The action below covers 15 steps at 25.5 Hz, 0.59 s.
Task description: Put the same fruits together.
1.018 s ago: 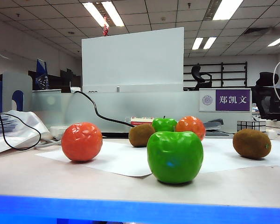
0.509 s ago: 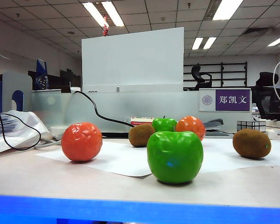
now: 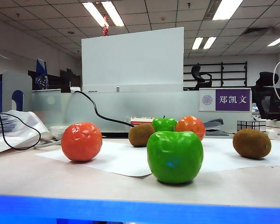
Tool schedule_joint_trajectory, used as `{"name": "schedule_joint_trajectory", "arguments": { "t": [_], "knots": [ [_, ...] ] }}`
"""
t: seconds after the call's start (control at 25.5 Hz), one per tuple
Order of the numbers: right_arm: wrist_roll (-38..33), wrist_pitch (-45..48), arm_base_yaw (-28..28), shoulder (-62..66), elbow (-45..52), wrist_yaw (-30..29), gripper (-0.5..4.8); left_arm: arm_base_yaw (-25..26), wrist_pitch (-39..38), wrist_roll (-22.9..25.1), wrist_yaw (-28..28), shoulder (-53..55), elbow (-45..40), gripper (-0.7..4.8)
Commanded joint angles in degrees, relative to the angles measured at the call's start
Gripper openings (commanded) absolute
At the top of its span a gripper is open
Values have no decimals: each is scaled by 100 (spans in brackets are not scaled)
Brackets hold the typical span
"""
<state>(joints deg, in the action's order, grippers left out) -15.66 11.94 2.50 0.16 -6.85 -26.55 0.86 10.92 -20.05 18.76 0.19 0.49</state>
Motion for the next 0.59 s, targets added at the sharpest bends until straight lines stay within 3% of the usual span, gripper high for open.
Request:
{"name": "schedule_joint_trajectory", "arguments": {
  "t": [0.04, 0.08, 0.12, 0.2, 0.31, 0.43, 0.59],
  "knots": [
    [-1172, 564, -9, -4, -39, 640, -5, -13, 297, -343, 313, -9, 7, 12],
    [-1161, 597, -9, 7, -39, 649, -4, -13, 245, -579, 310, -9, 7, 62],
    [-1130, 739, -7, 129, -44, 647, 15, -13, 61, -951, 243, -7, 7, 150],
    [-1132, 1287, -9, 566, -66, 518, 103, -13, -83, -1305, 116, -4, 7, 243],
    [-1130, 2173, -9, 1705, -267, 173, 124, -15, 216, -1331, 264, -4, 7, 246],
    [-1093, 2470, -26, 3471, -1080, -289, 267, -13, 389, -1298, 295, -2, 7, 247],
    [-1091, 3021, -256, 4948, -1971, -820, 313, -15, 439, -1300, 492, 9, 22, 247]
  ]
}}
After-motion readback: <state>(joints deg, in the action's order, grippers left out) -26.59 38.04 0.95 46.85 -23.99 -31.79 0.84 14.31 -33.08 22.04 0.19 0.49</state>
